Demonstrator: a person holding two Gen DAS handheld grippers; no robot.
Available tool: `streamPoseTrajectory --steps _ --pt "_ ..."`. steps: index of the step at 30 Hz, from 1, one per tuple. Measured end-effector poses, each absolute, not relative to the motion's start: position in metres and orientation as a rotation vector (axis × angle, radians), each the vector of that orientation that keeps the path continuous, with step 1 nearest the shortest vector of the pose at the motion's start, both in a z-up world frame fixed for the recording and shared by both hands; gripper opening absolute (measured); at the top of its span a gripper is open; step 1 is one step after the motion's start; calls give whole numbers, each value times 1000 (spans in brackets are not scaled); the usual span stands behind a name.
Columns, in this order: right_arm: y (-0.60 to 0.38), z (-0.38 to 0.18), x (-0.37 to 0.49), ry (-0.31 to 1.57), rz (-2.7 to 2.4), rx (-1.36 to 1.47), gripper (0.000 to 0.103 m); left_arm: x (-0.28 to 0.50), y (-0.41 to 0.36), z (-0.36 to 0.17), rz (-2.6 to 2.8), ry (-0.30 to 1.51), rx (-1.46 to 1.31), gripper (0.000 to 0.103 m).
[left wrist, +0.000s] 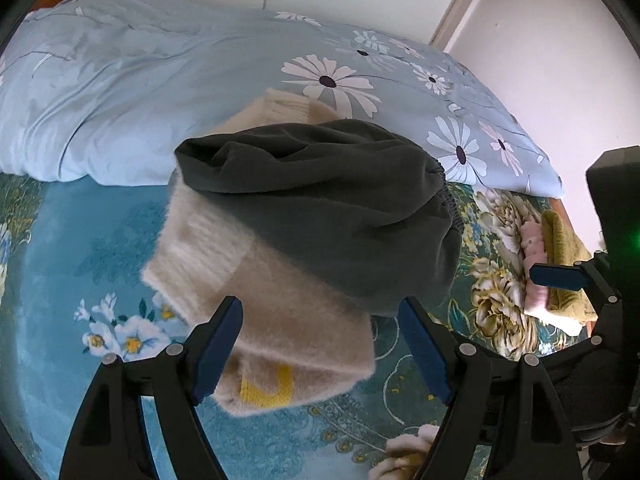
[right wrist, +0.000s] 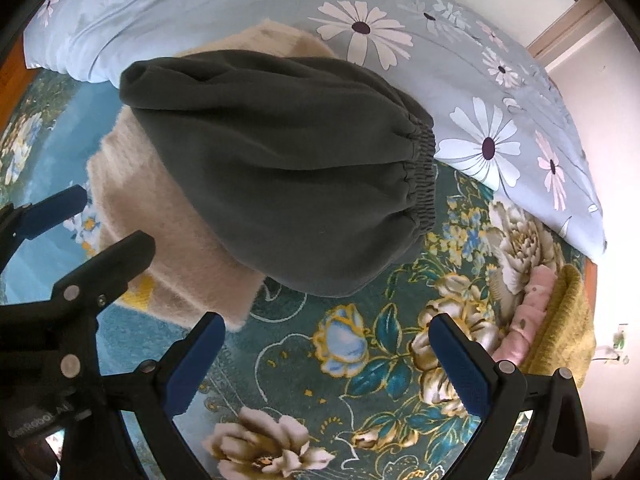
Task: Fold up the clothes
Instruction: 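Grasp the dark grey sweatpants at the elastic waistband with the left gripper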
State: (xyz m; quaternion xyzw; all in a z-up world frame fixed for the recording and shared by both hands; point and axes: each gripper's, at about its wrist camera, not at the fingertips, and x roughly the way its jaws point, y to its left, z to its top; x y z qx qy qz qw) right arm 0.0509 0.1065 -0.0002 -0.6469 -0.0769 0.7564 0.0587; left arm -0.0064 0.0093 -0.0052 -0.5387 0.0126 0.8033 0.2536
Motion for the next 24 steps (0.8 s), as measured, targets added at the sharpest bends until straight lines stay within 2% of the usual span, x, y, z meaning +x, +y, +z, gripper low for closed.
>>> streamPoseTrajectory --steps 13,20,24 --pt "127 -25 36 -172 2279 -1996 102 -18 34 -18 2147 88 -1449 81" --pt "165 -18 47 -52 2218 -1950 102 -27 68 -19 2121 206 -1419 81" --pt "188 -10 59 111 2176 -1937 102 -50 104 -16 2088 311 -1357 81"
